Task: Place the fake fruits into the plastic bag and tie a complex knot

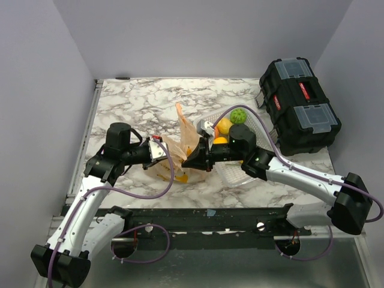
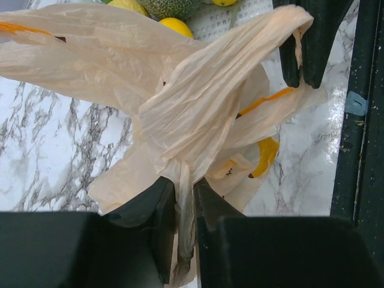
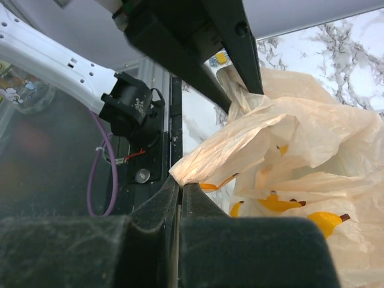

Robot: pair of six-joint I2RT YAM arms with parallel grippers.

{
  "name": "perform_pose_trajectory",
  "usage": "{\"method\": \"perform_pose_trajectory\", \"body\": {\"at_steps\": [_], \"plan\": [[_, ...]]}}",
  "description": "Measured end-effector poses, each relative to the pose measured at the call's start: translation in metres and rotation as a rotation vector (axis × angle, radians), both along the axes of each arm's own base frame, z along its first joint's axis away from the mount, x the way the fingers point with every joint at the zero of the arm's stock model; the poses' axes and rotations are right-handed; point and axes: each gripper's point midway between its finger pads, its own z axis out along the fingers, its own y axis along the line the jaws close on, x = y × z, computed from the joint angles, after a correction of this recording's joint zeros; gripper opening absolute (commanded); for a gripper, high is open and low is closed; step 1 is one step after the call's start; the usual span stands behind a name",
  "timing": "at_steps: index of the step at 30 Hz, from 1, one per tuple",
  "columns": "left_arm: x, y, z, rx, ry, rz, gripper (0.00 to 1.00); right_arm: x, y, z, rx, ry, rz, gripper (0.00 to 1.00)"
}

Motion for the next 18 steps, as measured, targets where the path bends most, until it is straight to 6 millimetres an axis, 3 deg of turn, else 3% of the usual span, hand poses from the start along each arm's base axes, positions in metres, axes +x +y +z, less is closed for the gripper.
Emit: {"method": "perform_pose_trajectory", "body": {"at_steps": [3, 4, 8, 15, 18], "plan": [[0.001, 0.004, -0.003, 0.027, -0.022, 0.006, 0.79, 0.000, 0.001, 0.007, 0.020, 0.004, -0.002, 0.01], [0.002, 0.006, -0.004, 0.040, -0.040, 0.013, 0.97, 0.000, 0.001, 0.009, 0.026, 0.009, -0.002, 0.01], [-0.005, 0.017, 0.000, 0.058, -0.160, 0.035, 0.99, -0.002, 0.003, 0.018, 0.052, 0.026, 0.003, 0.01], [-0.028, 0.010, 0.062, 0.027, -0.439, -0.049, 0.98, -0.007, 0.005, 0.020, 0.065, 0.073, 0.027, 0.01], [-0.034, -0.001, 0.071, 0.039, -0.497, -0.116, 0.99, -0.008, 0.007, 0.021, 0.066, 0.090, 0.038, 0.01]]}}
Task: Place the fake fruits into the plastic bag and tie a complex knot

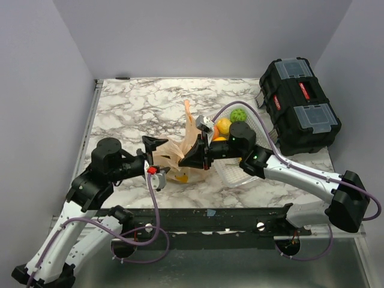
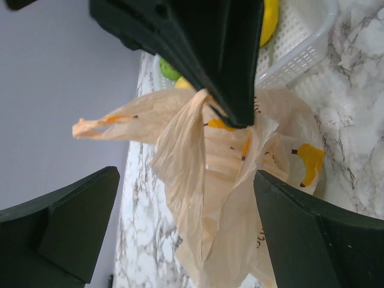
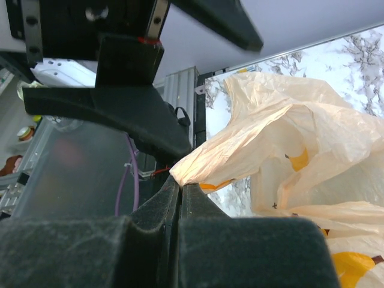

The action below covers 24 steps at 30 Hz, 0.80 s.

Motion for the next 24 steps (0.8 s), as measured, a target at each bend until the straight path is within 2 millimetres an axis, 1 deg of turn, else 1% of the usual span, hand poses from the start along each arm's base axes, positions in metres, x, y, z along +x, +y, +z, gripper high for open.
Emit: {"method": "perform_pose_trajectory", "body": {"at_steps": [2, 6, 9, 10, 11, 14, 16, 18, 20, 22, 24], "plan": [[-0.005, -0.010, -0.001, 0.020, -0.012, -0.051, 0.98, 0.000, 0.002, 0.004, 0.006, 0.006, 0.003, 0.01], [-0.013, -0.028, -0.009, 0.057, 0.012, -0.142, 0.98, 0.001, 0.004, 0.017, 0.029, -0.004, 0.009, 0.01], [-0.015, -0.038, -0.014, 0.072, 0.028, -0.180, 0.98, 0.000, 0.004, 0.023, 0.041, -0.008, 0.015, 0.01], [-0.015, -0.039, -0.015, 0.077, 0.031, -0.184, 0.92, -0.001, 0.004, 0.023, 0.042, -0.005, 0.019, 0.01], [-0.014, -0.042, -0.016, 0.079, 0.025, -0.190, 0.79, -0.002, 0.004, 0.024, 0.043, -0.002, 0.027, 0.01], [-0.008, -0.046, -0.018, 0.080, -0.005, -0.182, 0.47, -0.005, 0.004, 0.024, 0.042, 0.009, 0.042, 0.01], [-0.003, -0.047, -0.025, 0.089, -0.016, -0.169, 0.32, -0.008, 0.003, 0.024, 0.042, 0.013, 0.054, 0.01], [0.002, -0.047, -0.034, 0.098, -0.023, -0.155, 0.31, -0.009, 0.003, 0.024, 0.042, 0.015, 0.060, 0.01], [0.008, -0.044, -0.048, 0.109, -0.006, -0.133, 0.33, -0.009, 0.002, 0.025, 0.045, 0.013, 0.061, 0.01], [0.019, -0.032, -0.068, 0.120, 0.047, -0.081, 0.33, -0.010, 0.001, 0.029, 0.050, 0.009, 0.059, 0.01], [0.033, -0.016, -0.081, 0.114, 0.122, -0.008, 0.33, -0.011, -0.002, 0.034, 0.060, 0.001, 0.052, 0.01]]}}
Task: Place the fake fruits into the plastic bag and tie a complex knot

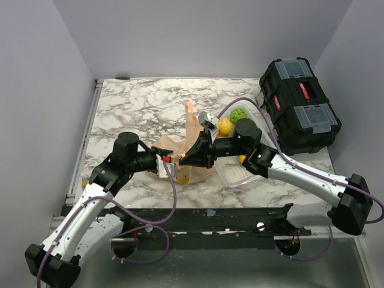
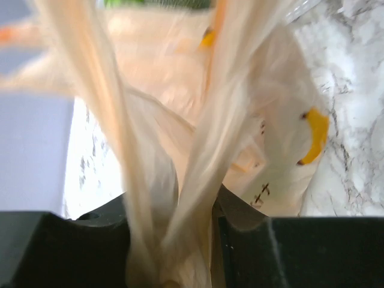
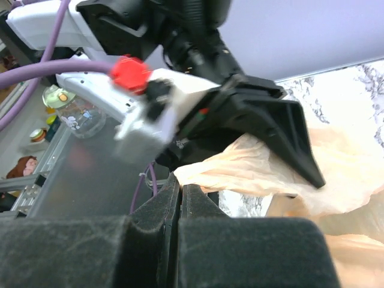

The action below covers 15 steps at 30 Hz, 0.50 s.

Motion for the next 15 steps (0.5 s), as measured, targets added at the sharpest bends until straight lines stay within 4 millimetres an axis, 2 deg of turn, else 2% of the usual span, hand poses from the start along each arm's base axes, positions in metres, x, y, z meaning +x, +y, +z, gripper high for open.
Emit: {"method": "perform_pose_trajectory", "body": {"at_steps": [3, 6, 8, 9, 11, 12, 15], "plan": [[0.015, 0.014, -0.008, -0.022, 0.075, 0.067, 0.31, -0.001, -0.003, 0.008, 0.018, -0.010, -0.014, 0.01], [0.018, 0.018, -0.014, -0.044, 0.124, 0.082, 0.18, 0.000, -0.005, 0.012, 0.026, -0.006, -0.025, 0.01], [0.015, 0.016, -0.019, -0.054, 0.145, 0.072, 0.17, 0.000, -0.005, 0.013, 0.027, -0.004, -0.028, 0.01], [0.013, 0.016, -0.022, -0.056, 0.153, 0.067, 0.27, 0.000, -0.005, 0.013, 0.026, -0.003, -0.030, 0.01], [0.010, 0.015, -0.027, -0.058, 0.175, 0.056, 0.59, 0.001, -0.005, 0.012, 0.021, 0.001, -0.035, 0.01], [0.008, 0.015, -0.027, -0.060, 0.185, 0.055, 0.69, 0.001, -0.005, 0.011, 0.019, 0.002, -0.035, 0.01], [0.000, 0.015, -0.021, -0.073, 0.228, 0.055, 0.77, 0.001, -0.005, 0.011, 0.020, -0.002, -0.035, 0.01]]}}
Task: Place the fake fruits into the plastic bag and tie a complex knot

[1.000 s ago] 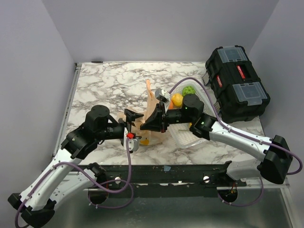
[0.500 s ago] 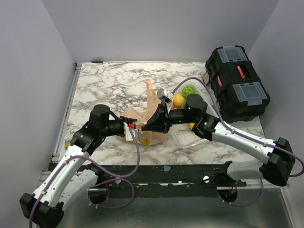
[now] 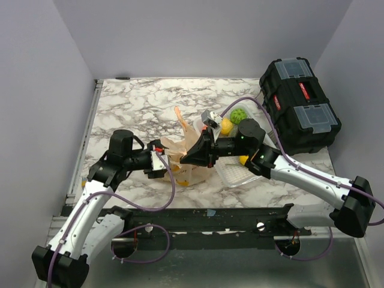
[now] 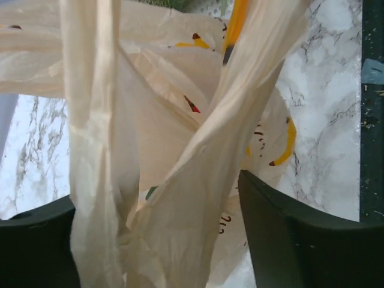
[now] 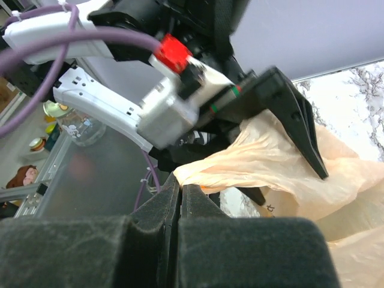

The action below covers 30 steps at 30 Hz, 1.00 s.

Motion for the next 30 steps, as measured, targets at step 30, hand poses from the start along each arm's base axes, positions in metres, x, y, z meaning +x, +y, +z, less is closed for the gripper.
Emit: {"method": "perform_pose_trajectory", "body": {"at_steps": [30], "plan": [[-0.029, -0.014, 0.072, 0.112, -0.227, -0.274, 0.53, -0.014, -0.007, -0.024, -0.127, -0.146, 0.146, 0.01]]}}
